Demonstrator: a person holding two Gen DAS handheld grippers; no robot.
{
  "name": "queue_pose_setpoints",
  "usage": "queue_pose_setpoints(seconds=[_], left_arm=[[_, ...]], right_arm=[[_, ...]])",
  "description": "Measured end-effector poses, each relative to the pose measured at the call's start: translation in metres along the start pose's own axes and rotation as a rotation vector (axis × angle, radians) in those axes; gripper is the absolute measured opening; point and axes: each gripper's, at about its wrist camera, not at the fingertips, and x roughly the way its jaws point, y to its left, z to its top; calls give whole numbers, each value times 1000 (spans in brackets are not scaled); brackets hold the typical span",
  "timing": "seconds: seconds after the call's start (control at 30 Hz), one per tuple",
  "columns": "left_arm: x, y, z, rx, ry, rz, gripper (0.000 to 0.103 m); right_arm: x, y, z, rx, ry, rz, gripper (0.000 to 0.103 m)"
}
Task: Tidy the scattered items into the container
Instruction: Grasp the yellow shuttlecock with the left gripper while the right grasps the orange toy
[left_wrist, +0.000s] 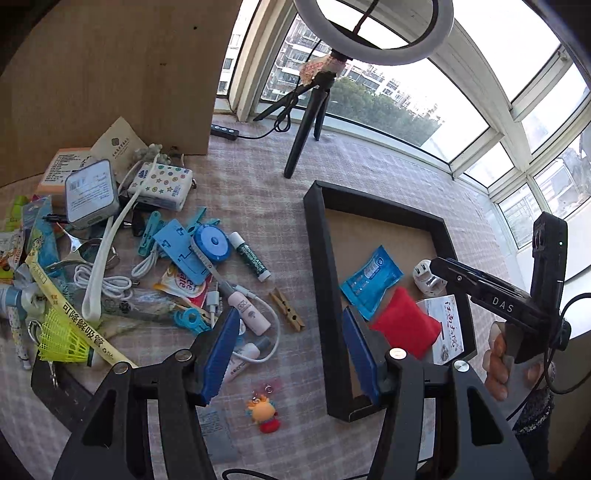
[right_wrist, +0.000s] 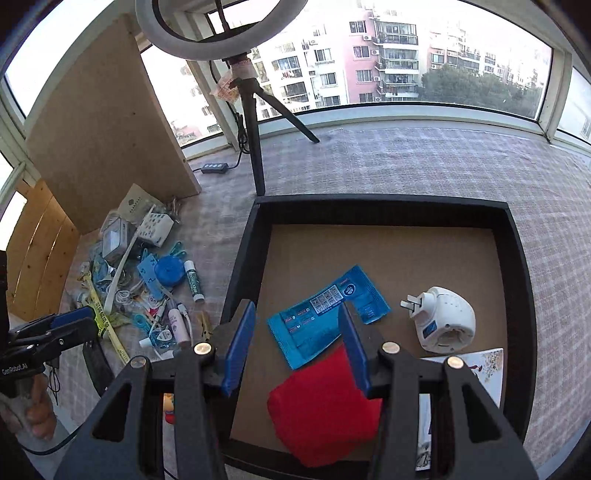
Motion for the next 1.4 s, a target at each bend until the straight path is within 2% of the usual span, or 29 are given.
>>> queue_pose_setpoints(seconds=[0.2, 0.33, 0.6, 0.73, 0.83, 1.03, 1.23, 1.4], left_arm=[[-37, 77, -12, -100, -52, 105, 54], [-51, 121, -27, -165, -58, 154, 54], [-57, 177, -47, -231, -57, 204, 54], [-46, 182, -47, -198, -43, 190, 54], [-36, 178, -45, -136, -31, 198, 54], [-14, 170, -39, -6, -8, 255, 54], [6, 166, -40, 68, 55, 243, 54], [11, 159, -46, 103, 72, 229, 45]], right_arm=[[16, 49, -8, -109, 56, 73, 46], [28, 78, -21, -172, 109, 110, 46], [45, 130, -64, -292, 201, 146, 46], [54, 149, -82, -325, 232, 161, 46], [64, 156, -93, -315, 259, 156, 46], [80, 162, -105, -298, 287, 130, 46], [92, 160, -113, -278, 316, 112, 46], [97, 158, -119, -269, 330, 106, 46]])
